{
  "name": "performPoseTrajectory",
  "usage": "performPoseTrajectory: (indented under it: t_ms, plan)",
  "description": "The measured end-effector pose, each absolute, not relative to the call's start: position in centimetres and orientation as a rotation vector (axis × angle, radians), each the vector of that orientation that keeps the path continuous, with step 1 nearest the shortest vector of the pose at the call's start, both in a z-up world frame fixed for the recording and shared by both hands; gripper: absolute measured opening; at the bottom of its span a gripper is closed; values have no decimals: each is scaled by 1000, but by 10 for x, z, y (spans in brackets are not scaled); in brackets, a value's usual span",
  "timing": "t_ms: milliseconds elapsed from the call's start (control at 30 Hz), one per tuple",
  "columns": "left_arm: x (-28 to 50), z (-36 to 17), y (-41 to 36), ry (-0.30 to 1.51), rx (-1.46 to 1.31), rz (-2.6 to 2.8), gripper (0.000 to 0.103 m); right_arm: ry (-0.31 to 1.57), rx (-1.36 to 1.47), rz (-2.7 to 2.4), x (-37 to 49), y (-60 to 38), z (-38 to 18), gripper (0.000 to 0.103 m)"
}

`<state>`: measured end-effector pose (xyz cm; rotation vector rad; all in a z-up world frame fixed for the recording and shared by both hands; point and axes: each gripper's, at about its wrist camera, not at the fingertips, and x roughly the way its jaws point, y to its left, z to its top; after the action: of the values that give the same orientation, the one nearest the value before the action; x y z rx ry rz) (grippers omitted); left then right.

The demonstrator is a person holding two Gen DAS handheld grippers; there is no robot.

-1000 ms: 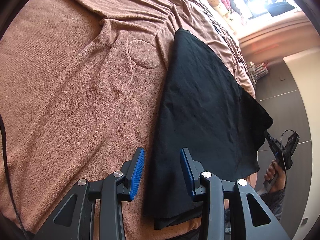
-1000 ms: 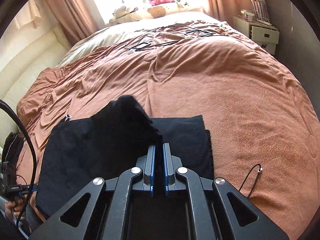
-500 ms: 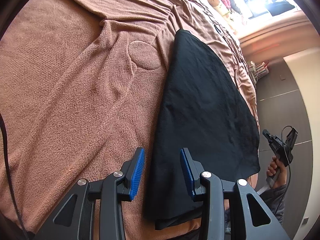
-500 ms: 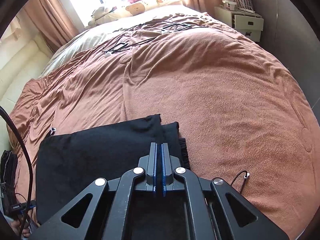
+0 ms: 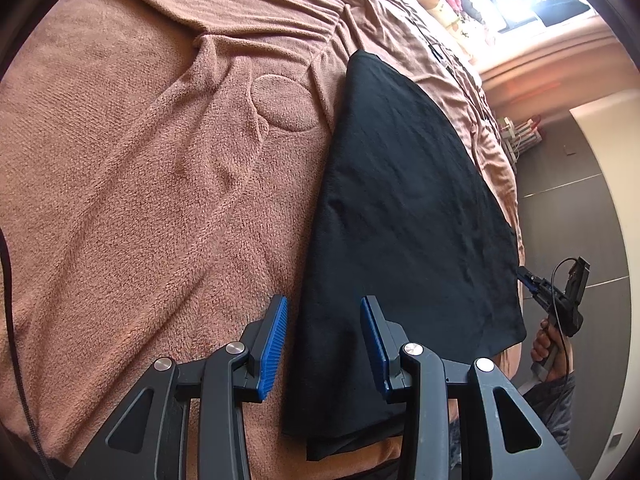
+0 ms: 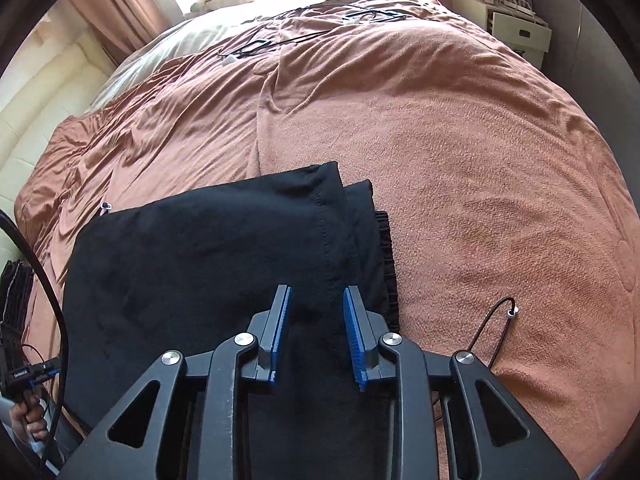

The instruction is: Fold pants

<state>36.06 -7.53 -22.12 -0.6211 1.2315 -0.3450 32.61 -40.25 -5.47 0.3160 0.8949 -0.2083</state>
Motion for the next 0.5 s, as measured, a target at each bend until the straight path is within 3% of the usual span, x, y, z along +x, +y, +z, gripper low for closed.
performPoseTrajectory:
  t_ms: [500]
  plan:
    - [365,-220,-74,1231,-615,-336,40,892,348,-241,331,-412,-57,24]
